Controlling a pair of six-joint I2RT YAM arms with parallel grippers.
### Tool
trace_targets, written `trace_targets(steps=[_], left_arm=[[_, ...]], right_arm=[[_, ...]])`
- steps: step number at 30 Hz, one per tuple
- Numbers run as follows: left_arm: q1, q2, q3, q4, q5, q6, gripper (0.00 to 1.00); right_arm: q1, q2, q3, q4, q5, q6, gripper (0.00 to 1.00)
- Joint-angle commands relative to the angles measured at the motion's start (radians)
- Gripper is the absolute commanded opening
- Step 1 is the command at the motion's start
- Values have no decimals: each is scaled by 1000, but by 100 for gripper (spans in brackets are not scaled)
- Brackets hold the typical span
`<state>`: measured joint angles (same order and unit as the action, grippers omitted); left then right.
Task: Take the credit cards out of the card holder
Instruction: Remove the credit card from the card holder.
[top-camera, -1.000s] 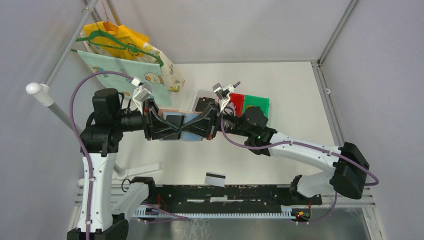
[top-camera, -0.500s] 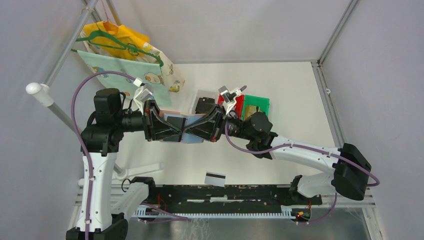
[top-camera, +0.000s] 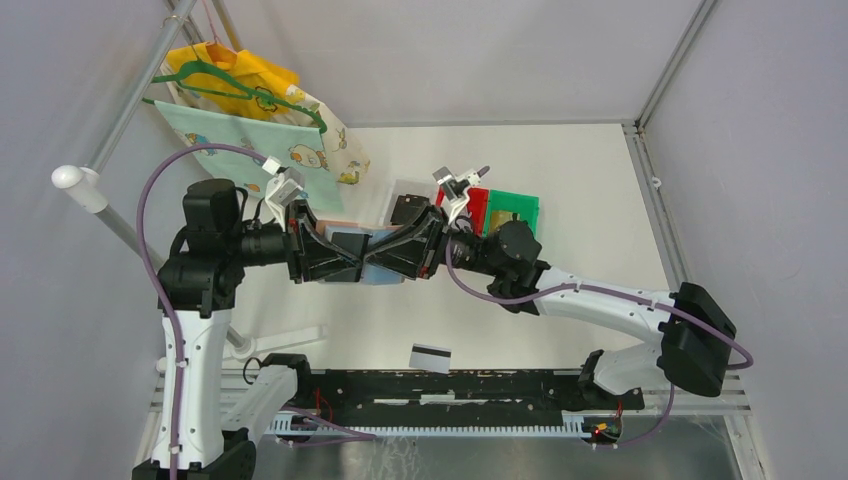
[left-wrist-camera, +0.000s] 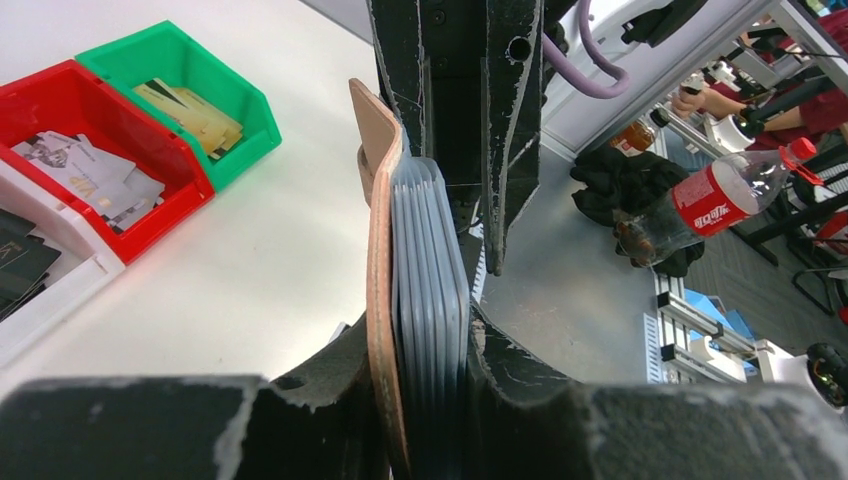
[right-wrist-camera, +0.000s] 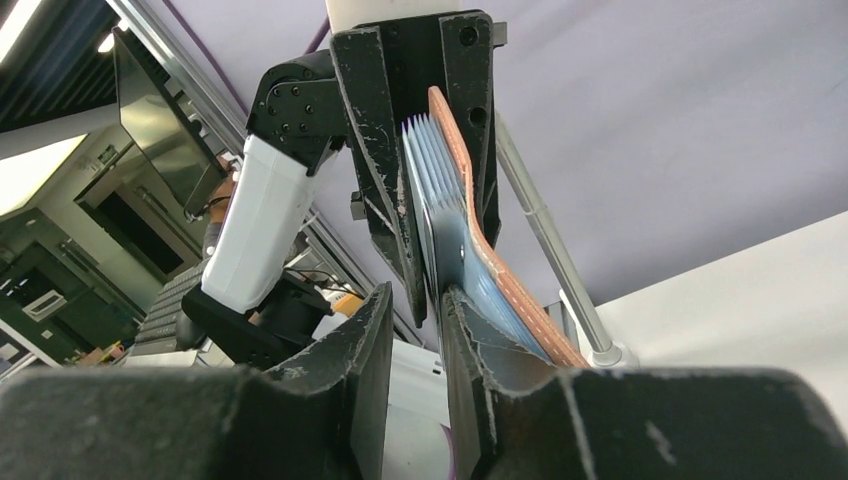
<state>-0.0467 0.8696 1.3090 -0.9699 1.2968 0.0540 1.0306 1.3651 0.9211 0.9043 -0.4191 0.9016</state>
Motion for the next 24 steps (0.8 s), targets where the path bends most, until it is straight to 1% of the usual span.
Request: trace_targets(steps=[1,4,6,8,10,13,15,20,24], left_arm=[[-10,-19,15,11,40,1,11],[-10,-13,10,6,14,0,14],[-10,-8,12,5,-9,-2,18],[-11,-5,13,4,-5,-3,23],[-10,-6,15,3,14,-2,29],[-11,-12,16,5,52,-4,34],[-11,-14,18,1,81,-8,38],[-11,-9,21,-6,151,-13,47],[-12,-2,31,-8,167,-22,49]], right_arm=[[-4,31,73,38,47,19,30],[0,50,111,-22,65,12,27],[5,61,128,-69,85,-3,23],[13,64,142,-142,126,-21,16],[14,69,141,-175,161,-24,12],[13,61,110,-154,185,-11,6],[13,49,81,-116,193,1,1],[13,22,47,-80,195,4,0],[13,-2,22,-81,208,-4,0]])
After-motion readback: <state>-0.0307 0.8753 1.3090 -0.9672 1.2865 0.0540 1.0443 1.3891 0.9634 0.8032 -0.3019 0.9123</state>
